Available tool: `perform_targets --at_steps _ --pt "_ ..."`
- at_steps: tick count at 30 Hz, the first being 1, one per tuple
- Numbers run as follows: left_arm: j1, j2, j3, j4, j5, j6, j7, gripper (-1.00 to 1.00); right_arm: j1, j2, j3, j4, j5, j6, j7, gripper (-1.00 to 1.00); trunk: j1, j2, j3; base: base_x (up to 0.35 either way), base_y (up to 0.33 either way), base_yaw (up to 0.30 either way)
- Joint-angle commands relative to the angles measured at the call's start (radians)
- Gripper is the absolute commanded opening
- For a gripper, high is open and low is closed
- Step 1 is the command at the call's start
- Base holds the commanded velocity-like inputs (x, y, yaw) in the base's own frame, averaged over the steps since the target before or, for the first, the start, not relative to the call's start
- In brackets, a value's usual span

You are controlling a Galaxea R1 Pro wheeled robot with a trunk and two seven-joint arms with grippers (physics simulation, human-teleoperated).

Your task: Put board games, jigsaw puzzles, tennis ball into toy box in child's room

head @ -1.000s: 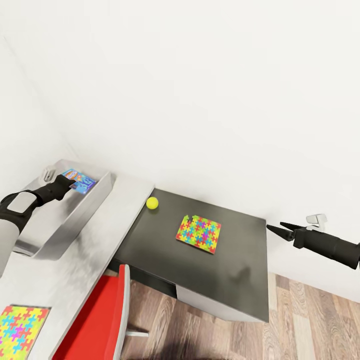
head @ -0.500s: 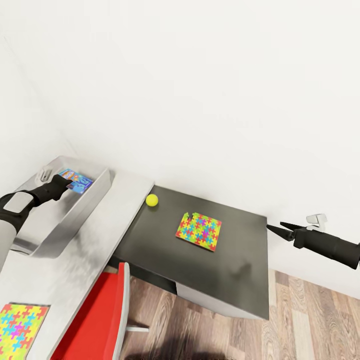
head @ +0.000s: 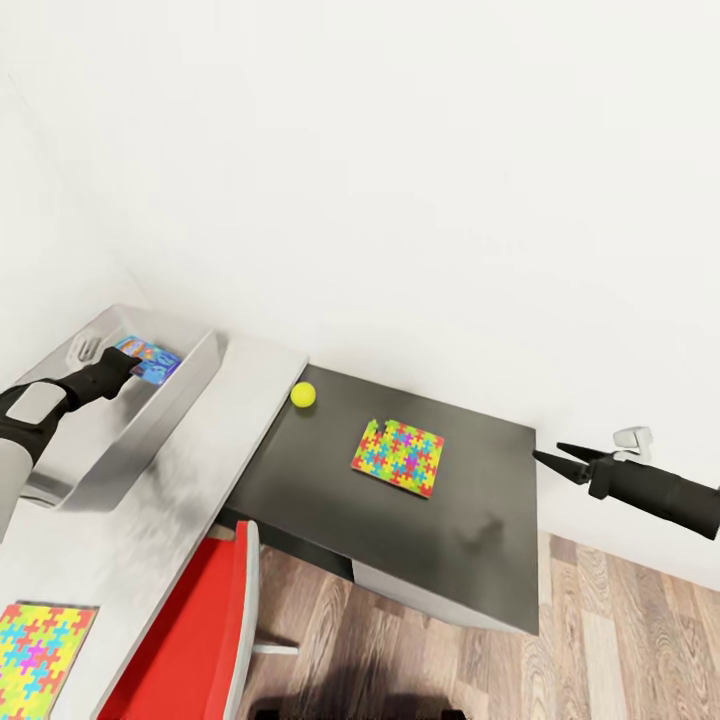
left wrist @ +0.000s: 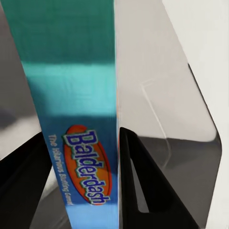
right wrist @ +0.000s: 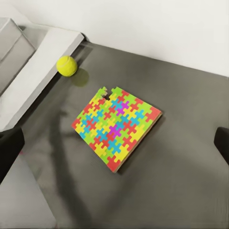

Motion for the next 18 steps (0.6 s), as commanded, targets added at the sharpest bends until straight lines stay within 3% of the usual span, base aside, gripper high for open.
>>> perform_targets --at_steps 1,8,18 --pt "-0.001 0.000 0.007 0.000 0.005 0.005 0.000 -1.00 -0.001 0.000 -0.004 -0.001 0.004 0.006 0.012 1.00 0.000 -0.002 -0.003 0.000 0.000 0.000" --pt "-0.014 -0.002 0.008 0.000 0.011 -0.040 0.038 -1.00 -0.001 0.001 -0.017 -0.001 0.004 -0.002 0.031 1.00 0.000 -0.002 -0.014 0.000 0.000 0.000" --pt "-0.028 -0.001 0.009 0.017 0.013 -0.048 0.044 -1.00 -0.001 0.002 -0.018 -0.001 0.004 -0.003 0.033 1.00 0.000 -0.002 -0.030 0.000 0.000 0.000"
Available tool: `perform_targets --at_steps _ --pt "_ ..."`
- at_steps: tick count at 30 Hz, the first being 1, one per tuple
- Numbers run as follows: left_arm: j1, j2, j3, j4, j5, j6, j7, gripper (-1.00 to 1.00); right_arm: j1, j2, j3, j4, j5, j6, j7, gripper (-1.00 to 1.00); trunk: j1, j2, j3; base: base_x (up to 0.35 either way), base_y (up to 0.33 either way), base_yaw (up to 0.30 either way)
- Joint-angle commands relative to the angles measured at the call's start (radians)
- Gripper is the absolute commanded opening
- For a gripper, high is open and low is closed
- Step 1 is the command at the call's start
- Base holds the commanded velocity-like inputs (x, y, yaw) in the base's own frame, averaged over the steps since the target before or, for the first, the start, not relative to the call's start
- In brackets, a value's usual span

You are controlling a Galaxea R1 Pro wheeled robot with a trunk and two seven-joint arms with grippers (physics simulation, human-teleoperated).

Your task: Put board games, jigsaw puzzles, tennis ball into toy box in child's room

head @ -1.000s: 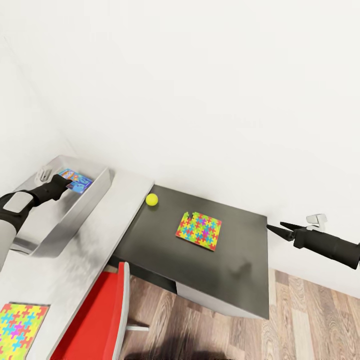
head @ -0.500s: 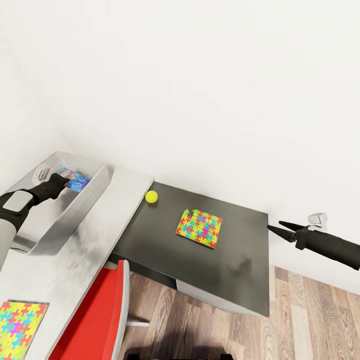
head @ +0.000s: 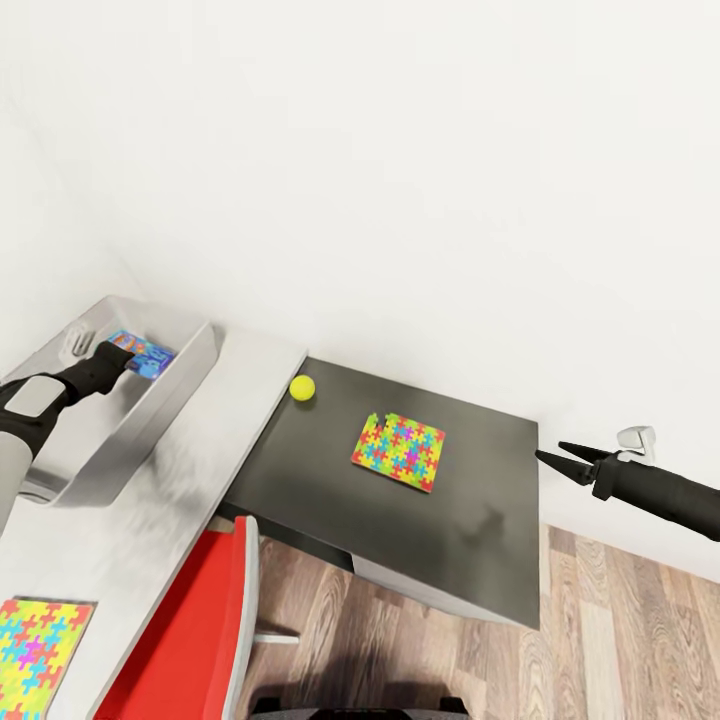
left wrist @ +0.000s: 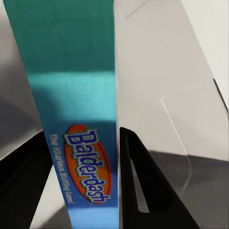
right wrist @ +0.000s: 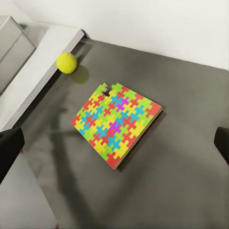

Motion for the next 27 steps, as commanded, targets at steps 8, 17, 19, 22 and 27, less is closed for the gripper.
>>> perform_targets --at_steps 8,17,19,22,27 --pt "-0.003 0.001 0.007 0.009 0.007 0.008 -0.002 -1.00 -0.001 0.000 -0.001 -0.001 0.004 0.009 0.006 1.00 0.000 -0.002 -0.014 0.000 0.000 0.000" --pt "-0.003 0.002 0.007 0.010 0.009 0.008 -0.002 -1.00 0.000 0.000 -0.001 -0.001 0.004 0.009 0.006 1.00 0.000 -0.002 -0.028 0.000 0.000 0.000" --pt "-0.003 0.002 0.007 0.010 0.011 0.008 -0.002 -1.00 0.000 0.000 -0.001 -0.001 0.004 0.009 0.007 1.00 0.000 -0.002 -0.031 0.000 0.000 0.000" --pt "-0.012 0.002 0.009 0.010 0.014 0.008 -0.011 -1.00 0.000 0.000 -0.002 -0.001 0.004 0.009 0.006 1.00 0.000 -0.002 -0.036 0.000 0.000 0.000" --pt "-0.024 0.002 0.033 0.010 0.026 0.008 -0.019 -1.00 0.000 0.001 -0.001 -0.001 0.004 0.007 0.006 1.00 0.000 -0.002 -0.044 0.000 0.000 0.000"
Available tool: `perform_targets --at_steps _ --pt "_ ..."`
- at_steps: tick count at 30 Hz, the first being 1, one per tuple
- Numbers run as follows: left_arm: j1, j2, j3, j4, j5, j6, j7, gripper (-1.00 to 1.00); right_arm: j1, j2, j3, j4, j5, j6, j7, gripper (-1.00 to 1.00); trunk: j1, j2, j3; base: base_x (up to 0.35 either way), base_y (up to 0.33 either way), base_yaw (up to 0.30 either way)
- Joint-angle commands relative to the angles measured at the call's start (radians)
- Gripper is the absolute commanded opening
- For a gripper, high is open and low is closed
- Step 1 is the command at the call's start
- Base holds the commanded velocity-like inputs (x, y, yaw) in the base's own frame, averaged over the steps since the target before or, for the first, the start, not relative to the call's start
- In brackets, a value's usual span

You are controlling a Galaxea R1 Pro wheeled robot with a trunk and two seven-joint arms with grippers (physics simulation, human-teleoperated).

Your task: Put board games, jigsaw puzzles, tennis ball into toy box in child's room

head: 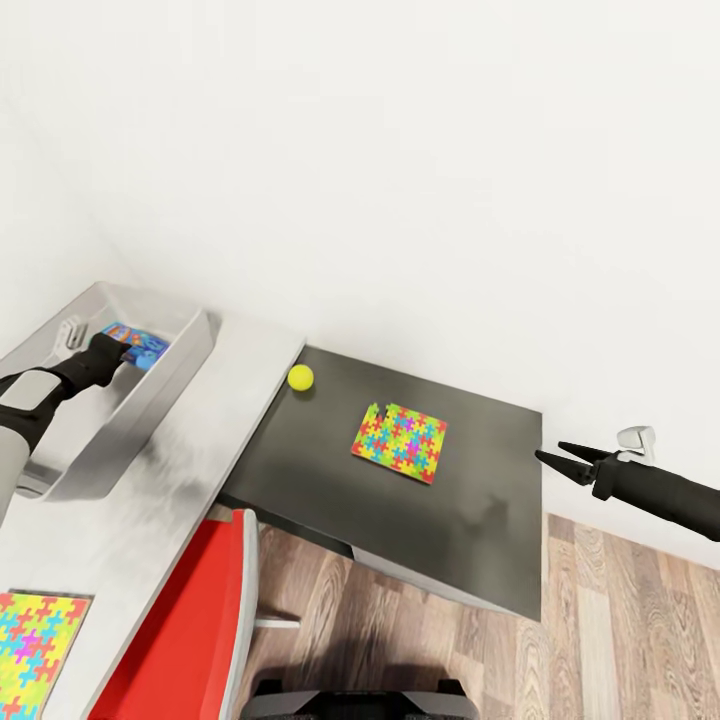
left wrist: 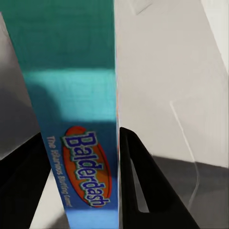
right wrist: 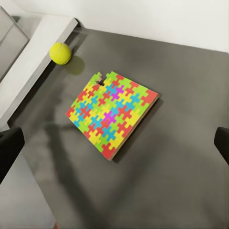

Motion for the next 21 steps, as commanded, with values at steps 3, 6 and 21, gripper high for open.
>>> perform_targets --at_steps 3,6,21 --pt "-0.003 0.001 0.012 0.000 0.007 0.008 -0.004 -1.00 -0.001 0.001 -0.001 -0.001 0.004 0.008 0.006 1.00 0.000 -0.002 -0.006 0.000 0.000 0.000" --pt "-0.004 0.002 0.014 0.000 0.008 0.008 -0.005 -1.00 -0.001 0.001 -0.001 -0.001 0.004 0.008 0.006 1.00 0.000 -0.002 -0.011 0.000 0.000 0.000" --pt "-0.003 0.008 0.014 0.000 0.003 0.008 -0.004 1.00 -0.002 -0.001 -0.004 -0.001 0.004 0.019 0.000 1.00 0.000 -0.002 -0.022 0.000 0.000 0.000"
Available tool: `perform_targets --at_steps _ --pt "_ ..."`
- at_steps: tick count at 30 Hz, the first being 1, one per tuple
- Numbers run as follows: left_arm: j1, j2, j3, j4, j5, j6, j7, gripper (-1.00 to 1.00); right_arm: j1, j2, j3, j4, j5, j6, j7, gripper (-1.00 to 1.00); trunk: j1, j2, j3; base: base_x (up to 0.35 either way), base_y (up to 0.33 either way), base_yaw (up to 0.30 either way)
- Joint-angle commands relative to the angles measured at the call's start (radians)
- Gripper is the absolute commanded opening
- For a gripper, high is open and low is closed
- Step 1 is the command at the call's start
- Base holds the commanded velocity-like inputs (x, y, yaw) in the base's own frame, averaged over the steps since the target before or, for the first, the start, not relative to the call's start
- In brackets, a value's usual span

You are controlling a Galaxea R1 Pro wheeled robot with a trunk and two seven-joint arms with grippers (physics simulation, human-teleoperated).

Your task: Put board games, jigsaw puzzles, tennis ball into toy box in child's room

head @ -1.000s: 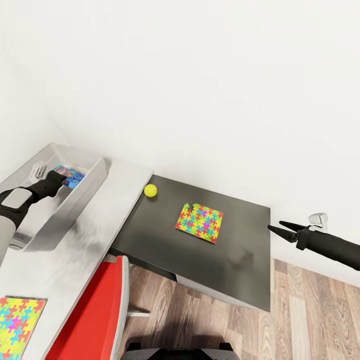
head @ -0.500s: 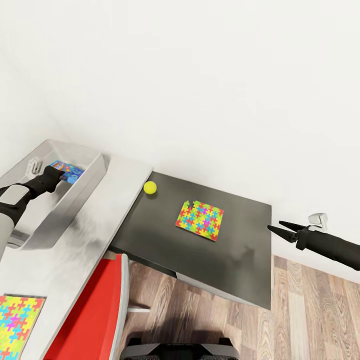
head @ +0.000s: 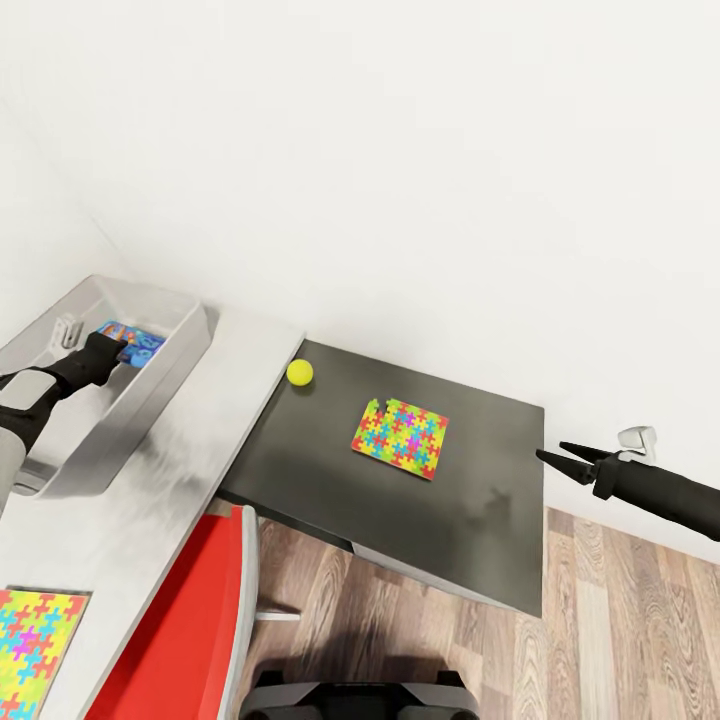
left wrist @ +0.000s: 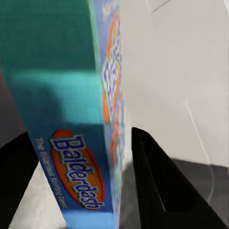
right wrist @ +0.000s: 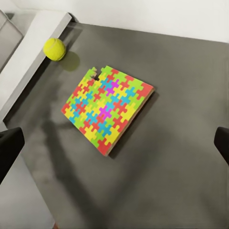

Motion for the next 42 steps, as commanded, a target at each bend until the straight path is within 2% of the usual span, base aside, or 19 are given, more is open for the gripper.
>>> perform_targets --at_steps 1,19,24,27,31,35,42 --pt "-0.001 0.000 0.005 0.000 0.002 0.008 -0.001 1.00 -0.001 0.000 -0.001 -0.001 0.004 0.009 0.005 1.00 0.001 -0.002 -0.001 0.000 0.000 0.000" --pt "0.004 0.002 0.006 0.000 -0.003 0.013 -0.001 1.00 -0.001 0.000 -0.007 -0.001 0.004 0.010 0.005 1.00 0.001 -0.002 -0.001 0.000 0.000 0.000" --pt "0.030 0.029 0.004 0.000 -0.005 0.019 -0.002 1.00 0.000 -0.001 -0.007 -0.001 0.004 0.010 0.005 1.00 0.001 -0.002 -0.001 0.000 0.000 0.000" --pt "0.069 0.057 0.005 0.000 0.000 0.023 -0.002 1.00 0.000 -0.001 -0.007 -0.001 0.004 0.010 0.005 1.00 0.001 -0.002 -0.001 0.000 0.000 0.000" --pt "0.085 0.081 0.006 0.000 0.004 0.036 -0.001 1.00 0.000 -0.002 -0.007 -0.001 0.005 0.010 0.005 1.00 0.001 -0.002 -0.001 0.000 0.000 0.000" --pt "0.084 0.090 0.006 -0.011 0.004 0.059 0.006 1.00 -0.001 -0.002 -0.007 -0.001 0.005 0.011 0.005 1.00 0.001 -0.002 -0.001 0.000 0.000 0.000" --pt "0.073 0.090 0.004 -0.019 0.005 0.068 0.004 1.00 -0.001 -0.002 -0.007 -0.001 0.004 0.010 0.005 1.00 0.001 -0.002 -0.001 0.000 0.000 0.000"
